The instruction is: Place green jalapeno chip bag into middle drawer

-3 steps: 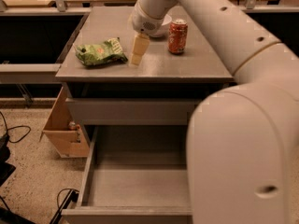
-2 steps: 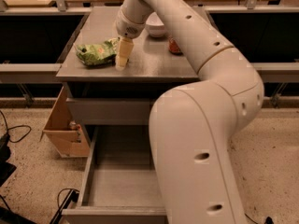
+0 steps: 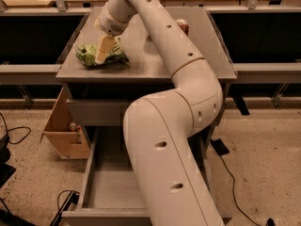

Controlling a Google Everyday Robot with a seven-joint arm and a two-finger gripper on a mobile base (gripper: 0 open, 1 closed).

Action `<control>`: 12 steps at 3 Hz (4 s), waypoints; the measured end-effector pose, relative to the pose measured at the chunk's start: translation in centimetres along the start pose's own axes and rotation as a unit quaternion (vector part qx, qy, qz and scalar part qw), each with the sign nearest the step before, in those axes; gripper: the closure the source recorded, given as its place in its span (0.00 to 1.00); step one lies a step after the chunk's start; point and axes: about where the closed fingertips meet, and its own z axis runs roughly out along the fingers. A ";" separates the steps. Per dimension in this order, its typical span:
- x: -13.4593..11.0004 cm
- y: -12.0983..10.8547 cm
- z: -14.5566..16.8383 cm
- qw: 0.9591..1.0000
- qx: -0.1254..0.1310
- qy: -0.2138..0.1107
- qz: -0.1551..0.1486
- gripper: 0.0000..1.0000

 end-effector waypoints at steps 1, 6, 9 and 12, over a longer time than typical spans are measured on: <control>-0.3 -0.5 -0.3 1.000 0.009 -0.006 -0.001 0.42; -0.4 -0.5 0.3 1.000 0.007 -0.005 -0.001 0.01; -0.7 -1.4 4.7 1.000 0.004 0.002 -0.003 0.50; -0.7 -1.3 4.6 1.000 0.005 0.002 -0.003 1.00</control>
Offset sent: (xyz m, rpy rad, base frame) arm 0.0032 0.0012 0.0061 0.0167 -0.0133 -0.0031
